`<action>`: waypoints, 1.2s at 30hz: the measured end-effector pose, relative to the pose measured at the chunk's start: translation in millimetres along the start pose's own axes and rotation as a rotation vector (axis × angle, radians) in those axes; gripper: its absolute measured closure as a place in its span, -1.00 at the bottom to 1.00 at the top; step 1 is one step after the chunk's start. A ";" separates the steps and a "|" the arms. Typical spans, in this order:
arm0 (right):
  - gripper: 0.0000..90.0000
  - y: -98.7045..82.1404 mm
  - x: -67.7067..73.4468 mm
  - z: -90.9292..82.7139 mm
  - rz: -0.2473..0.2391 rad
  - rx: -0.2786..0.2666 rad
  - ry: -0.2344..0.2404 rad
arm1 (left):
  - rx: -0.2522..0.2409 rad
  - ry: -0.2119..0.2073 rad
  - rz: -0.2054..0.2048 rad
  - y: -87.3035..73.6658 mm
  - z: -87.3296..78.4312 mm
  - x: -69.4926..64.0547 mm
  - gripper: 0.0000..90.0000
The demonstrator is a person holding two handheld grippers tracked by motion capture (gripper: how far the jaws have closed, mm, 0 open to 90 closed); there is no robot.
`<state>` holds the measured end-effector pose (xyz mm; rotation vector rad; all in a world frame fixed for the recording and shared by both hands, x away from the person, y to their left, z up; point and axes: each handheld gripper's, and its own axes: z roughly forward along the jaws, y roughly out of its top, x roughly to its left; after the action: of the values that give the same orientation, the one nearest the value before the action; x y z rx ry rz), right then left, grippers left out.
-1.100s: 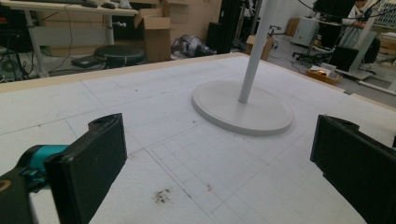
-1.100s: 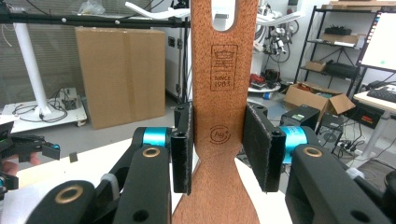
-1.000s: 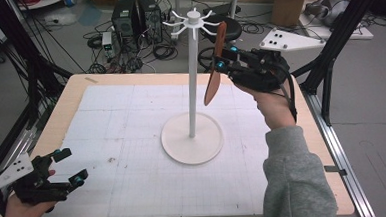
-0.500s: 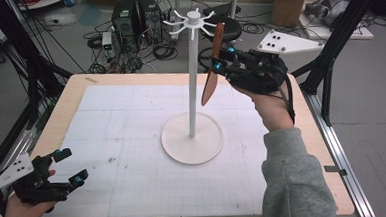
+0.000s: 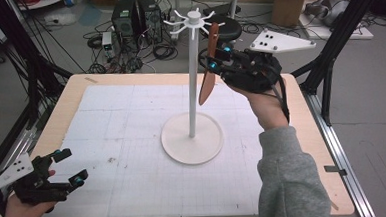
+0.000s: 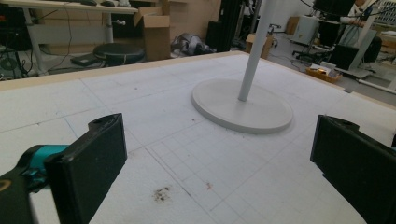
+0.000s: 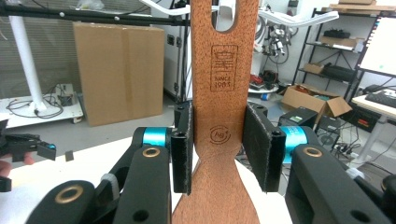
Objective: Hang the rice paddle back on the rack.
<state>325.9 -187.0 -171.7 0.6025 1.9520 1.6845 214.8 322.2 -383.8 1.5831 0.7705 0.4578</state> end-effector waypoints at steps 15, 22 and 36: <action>0.45 -7.4 -1.7 5.2 0.009 0.021 -0.025 | 0.002 0.003 0.001 -0.3 -0.4 0.7 -0.91; 0.43 -11.2 -1.3 7.1 0.002 0.008 -0.019 | 0.001 0.002 0.001 -0.2 0.0 0.3 -0.91; -0.20 -20.0 -1.8 -3.0 0.013 -0.020 -0.031 | 0.003 -0.004 0.003 0.4 3.6 1.5 -0.91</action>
<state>325.2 -193.3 -191.0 0.6320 1.9112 1.6909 218.4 320.7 -384.3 1.5874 0.7663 0.4559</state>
